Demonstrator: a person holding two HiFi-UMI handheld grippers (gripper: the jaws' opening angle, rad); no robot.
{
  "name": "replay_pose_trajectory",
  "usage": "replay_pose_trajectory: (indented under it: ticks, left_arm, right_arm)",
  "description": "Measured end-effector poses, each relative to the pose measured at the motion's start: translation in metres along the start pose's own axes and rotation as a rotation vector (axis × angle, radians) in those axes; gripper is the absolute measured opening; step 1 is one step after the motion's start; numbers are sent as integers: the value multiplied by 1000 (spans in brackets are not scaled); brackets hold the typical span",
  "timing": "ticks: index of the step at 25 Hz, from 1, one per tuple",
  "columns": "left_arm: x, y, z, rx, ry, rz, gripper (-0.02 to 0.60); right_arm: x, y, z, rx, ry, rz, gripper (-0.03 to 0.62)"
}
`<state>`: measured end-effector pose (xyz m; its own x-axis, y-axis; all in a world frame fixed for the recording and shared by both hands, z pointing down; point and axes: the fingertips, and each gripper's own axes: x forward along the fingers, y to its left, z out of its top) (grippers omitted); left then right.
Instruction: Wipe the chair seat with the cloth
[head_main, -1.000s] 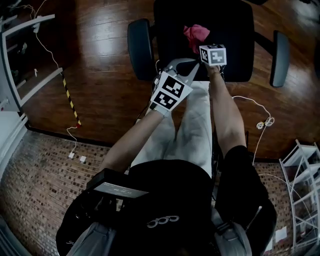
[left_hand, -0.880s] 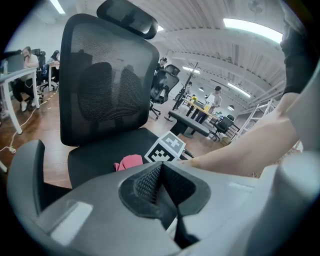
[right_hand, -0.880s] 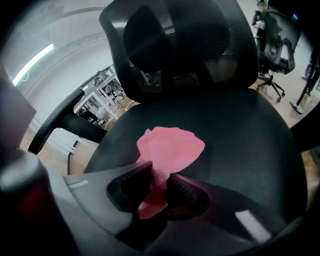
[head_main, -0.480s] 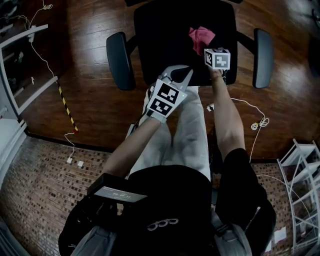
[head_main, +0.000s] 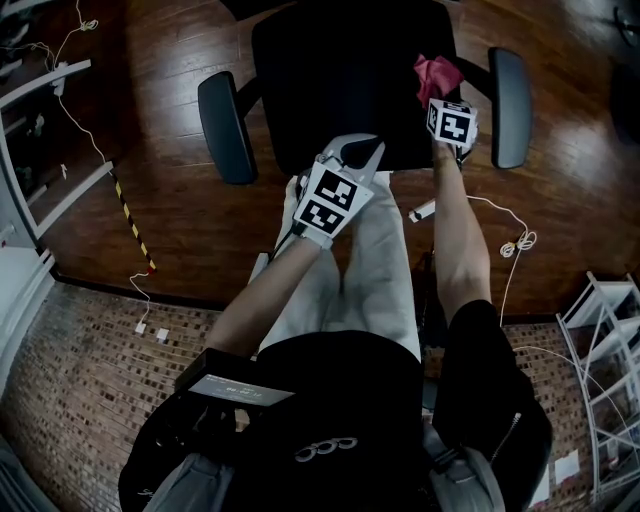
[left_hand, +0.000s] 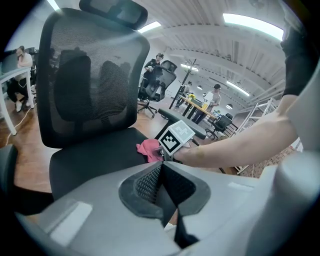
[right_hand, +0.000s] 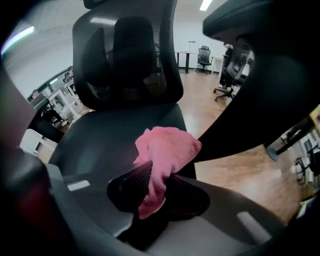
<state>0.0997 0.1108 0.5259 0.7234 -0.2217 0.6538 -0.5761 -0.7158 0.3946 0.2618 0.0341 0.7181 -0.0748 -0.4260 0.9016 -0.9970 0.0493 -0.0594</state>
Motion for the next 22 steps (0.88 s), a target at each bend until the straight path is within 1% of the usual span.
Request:
replay_pose_trajectory:
  ticks: [3,5,6,8,11,15,18,22]
  left_arm:
    - [-2,-4,-1,6,-2,-5,-8]
    - [-5,-5,-3,7,-1,-5,-8]
    - [-7,-5,-4,7,-2,-4,-8]
    - [-11,-3,-7,7,-7,-1,-8]
    - [-19,-1,-13,2,-14,9,-8]
    - [-33,5,-23,-9,-17,20,-8]
    - [-44,11,-32,-20,-20,28,-8]
    - [-59,19,-46,-33,-20,42,-8]
  right_arm:
    - [-11,-20,-3,18,-5,-105,84]
    - [-19,-29,-7,45,-11,-161,84]
    - [-22,-32,-10,58,-15,-177,84]
    - [-23,-29,-16,72,-17,-175,84]
    - [-18,-10,-22,63,-5,-112,84]
    - [-6,34,-32,41,25,-10,84]
    - [3,75,-40,25,45,64,84]
    - [10,143,-52,1,73,174,84]
